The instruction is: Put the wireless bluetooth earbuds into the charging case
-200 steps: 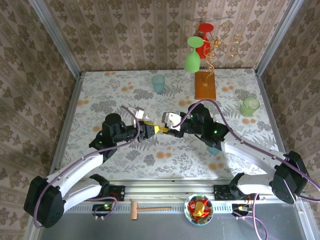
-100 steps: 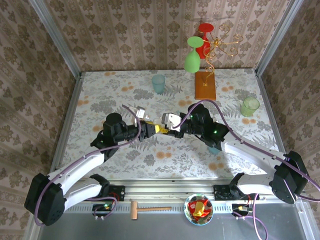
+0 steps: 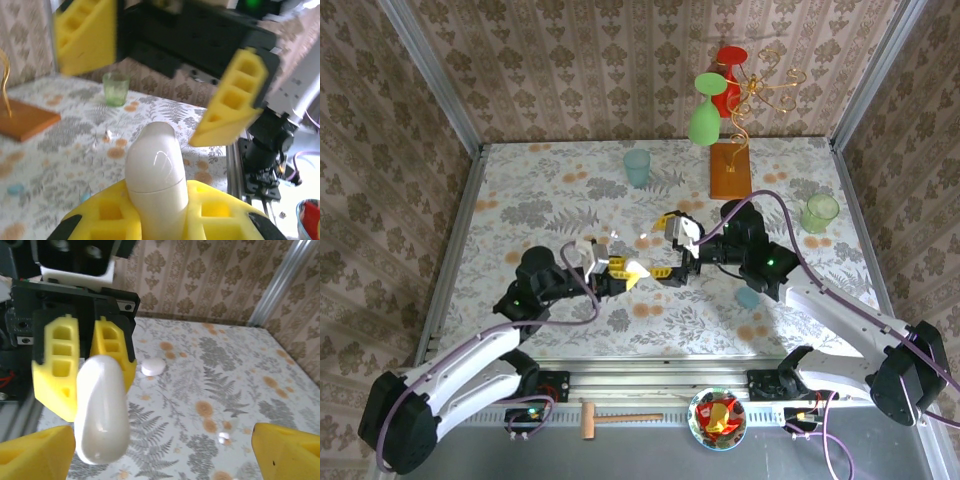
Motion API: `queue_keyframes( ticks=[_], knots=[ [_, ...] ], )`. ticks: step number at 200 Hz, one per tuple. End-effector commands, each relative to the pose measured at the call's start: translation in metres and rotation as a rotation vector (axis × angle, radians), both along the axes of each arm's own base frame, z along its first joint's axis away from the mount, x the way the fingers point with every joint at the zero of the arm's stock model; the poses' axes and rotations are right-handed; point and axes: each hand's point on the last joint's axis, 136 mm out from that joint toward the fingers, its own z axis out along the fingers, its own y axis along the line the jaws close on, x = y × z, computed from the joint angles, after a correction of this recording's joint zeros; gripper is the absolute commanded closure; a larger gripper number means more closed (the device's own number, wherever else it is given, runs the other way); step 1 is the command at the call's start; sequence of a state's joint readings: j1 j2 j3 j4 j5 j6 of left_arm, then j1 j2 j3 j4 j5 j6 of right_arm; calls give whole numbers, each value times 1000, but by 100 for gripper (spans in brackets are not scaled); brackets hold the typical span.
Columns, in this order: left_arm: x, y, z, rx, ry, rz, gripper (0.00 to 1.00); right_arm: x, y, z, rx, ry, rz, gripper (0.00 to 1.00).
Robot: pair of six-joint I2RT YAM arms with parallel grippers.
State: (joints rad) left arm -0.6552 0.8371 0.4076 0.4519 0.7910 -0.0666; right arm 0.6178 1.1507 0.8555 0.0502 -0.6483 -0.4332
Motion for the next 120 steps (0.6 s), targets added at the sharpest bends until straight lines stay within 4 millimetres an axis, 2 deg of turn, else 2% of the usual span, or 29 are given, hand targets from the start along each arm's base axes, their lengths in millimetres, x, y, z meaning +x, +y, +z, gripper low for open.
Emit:
queue_keyframes(
  ticks=[1, 36, 120],
  knots=[
    [-23, 1, 15, -42, -289, -93, 100, -13, 4, 15, 51, 94, 54, 10],
    [-32, -1, 18, -54, -324, -146, 100, -3, 6, 16, 54, 146, 17, 12],
    [-25, -6, 6, -26, -342, -140, 100, 19, -2, 32, 119, 287, -83, 18]
  ],
)
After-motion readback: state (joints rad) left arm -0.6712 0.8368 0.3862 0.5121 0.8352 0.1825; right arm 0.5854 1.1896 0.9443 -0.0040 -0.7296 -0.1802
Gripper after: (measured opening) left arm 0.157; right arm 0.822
